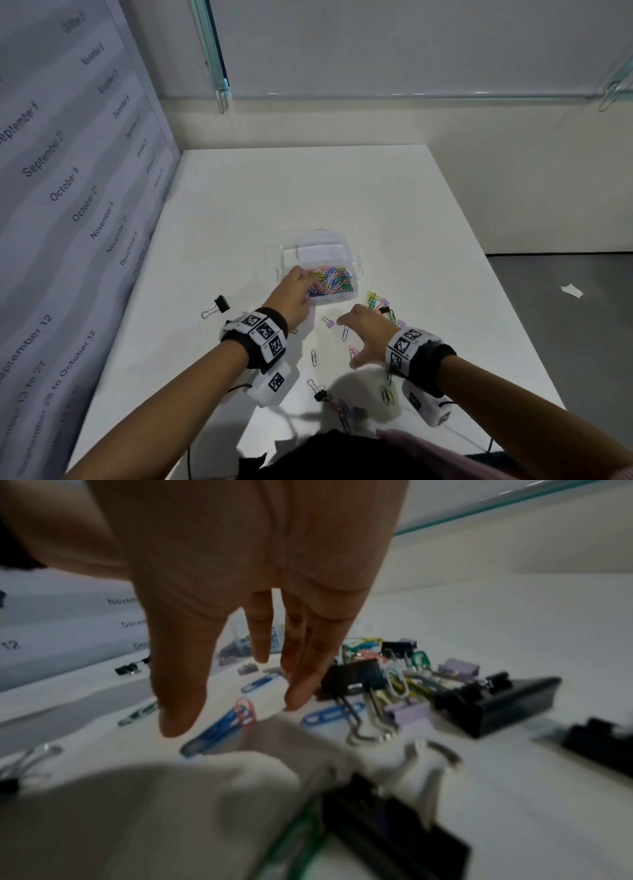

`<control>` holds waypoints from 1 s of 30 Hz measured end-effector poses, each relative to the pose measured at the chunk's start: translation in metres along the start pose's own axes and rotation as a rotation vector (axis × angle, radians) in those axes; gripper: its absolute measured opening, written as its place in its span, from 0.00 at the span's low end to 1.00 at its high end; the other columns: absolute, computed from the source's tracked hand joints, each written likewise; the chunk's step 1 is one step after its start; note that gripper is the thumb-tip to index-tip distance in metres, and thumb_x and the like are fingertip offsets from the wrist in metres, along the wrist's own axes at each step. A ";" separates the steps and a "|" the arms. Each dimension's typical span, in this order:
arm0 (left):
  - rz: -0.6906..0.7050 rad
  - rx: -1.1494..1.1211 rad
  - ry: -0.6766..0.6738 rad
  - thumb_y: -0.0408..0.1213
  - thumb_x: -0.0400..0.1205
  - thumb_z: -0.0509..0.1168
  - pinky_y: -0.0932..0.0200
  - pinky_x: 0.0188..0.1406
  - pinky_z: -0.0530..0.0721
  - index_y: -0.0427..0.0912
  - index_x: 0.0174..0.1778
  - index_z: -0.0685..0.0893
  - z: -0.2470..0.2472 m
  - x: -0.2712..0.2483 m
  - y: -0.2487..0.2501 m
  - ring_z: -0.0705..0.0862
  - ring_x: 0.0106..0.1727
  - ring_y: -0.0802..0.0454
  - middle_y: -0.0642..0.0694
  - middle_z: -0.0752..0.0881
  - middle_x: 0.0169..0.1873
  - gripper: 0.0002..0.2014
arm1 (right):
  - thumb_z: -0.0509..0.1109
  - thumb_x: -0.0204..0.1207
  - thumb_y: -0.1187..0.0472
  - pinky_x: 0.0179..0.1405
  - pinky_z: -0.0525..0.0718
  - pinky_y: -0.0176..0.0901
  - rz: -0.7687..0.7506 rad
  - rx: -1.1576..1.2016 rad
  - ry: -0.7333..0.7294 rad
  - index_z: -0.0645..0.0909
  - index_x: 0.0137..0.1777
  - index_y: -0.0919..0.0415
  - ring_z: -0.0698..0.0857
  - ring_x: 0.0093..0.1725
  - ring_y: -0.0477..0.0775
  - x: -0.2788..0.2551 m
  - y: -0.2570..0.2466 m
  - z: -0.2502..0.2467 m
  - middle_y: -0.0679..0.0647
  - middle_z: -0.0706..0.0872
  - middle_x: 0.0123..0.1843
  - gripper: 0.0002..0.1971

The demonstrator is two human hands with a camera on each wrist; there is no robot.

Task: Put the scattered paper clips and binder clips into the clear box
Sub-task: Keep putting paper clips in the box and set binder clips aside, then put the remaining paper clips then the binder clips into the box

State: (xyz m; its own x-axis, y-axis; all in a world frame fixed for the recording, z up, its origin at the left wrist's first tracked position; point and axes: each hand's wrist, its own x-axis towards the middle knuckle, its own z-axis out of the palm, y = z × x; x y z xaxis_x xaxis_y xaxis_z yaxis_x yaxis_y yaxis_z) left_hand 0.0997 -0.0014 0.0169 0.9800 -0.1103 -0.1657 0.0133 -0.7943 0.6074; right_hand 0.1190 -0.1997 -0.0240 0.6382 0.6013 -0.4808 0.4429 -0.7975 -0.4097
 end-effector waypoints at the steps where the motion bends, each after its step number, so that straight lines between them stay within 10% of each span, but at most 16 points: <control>1: 0.022 0.000 -0.084 0.23 0.77 0.62 0.54 0.59 0.79 0.41 0.57 0.82 0.003 -0.007 -0.001 0.78 0.52 0.45 0.44 0.74 0.55 0.15 | 0.83 0.56 0.53 0.65 0.74 0.44 -0.009 -0.016 -0.009 0.67 0.73 0.55 0.73 0.64 0.56 0.000 0.002 0.004 0.57 0.71 0.66 0.44; 7: 0.007 0.202 -0.473 0.35 0.74 0.72 0.53 0.57 0.79 0.43 0.65 0.79 0.030 -0.025 -0.013 0.82 0.55 0.42 0.40 0.75 0.61 0.22 | 0.81 0.61 0.54 0.50 0.71 0.37 0.028 0.105 0.102 0.79 0.62 0.58 0.75 0.51 0.49 -0.007 0.008 0.009 0.51 0.74 0.51 0.29; 12: 0.001 0.203 -0.442 0.35 0.76 0.71 0.57 0.54 0.74 0.40 0.62 0.80 0.040 -0.024 -0.019 0.78 0.50 0.43 0.42 0.75 0.55 0.18 | 0.79 0.65 0.57 0.32 0.67 0.24 0.073 0.198 0.166 0.85 0.51 0.60 0.74 0.36 0.41 -0.012 0.009 0.012 0.36 0.73 0.31 0.15; 17: 0.041 0.212 -0.431 0.35 0.77 0.69 0.58 0.50 0.74 0.38 0.52 0.85 0.043 -0.024 -0.021 0.73 0.45 0.54 0.41 0.79 0.53 0.09 | 0.80 0.63 0.60 0.31 0.72 0.26 0.144 0.280 0.162 0.84 0.44 0.58 0.77 0.32 0.40 -0.011 0.010 0.014 0.43 0.79 0.32 0.11; 24: 0.050 0.255 -0.409 0.34 0.78 0.63 0.59 0.47 0.72 0.37 0.46 0.83 0.049 -0.024 -0.017 0.81 0.53 0.43 0.48 0.75 0.43 0.06 | 0.76 0.64 0.65 0.32 0.71 0.25 0.108 0.245 0.107 0.81 0.38 0.54 0.76 0.31 0.36 -0.010 0.005 0.013 0.46 0.82 0.35 0.08; 30: 0.094 0.275 -0.396 0.32 0.79 0.58 0.51 0.62 0.73 0.35 0.43 0.80 0.059 -0.008 0.004 0.80 0.48 0.42 0.45 0.76 0.39 0.06 | 0.69 0.64 0.71 0.28 0.72 0.19 0.131 0.259 0.126 0.74 0.29 0.48 0.76 0.26 0.34 -0.018 0.006 0.012 0.40 0.79 0.27 0.15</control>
State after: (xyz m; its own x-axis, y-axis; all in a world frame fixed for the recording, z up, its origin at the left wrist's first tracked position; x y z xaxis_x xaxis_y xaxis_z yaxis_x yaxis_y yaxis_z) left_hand 0.0805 -0.0385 -0.0253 0.8228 -0.3653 -0.4354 -0.1766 -0.8925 0.4151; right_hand 0.1029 -0.2142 -0.0269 0.7590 0.4710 -0.4494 0.1873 -0.8191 -0.5422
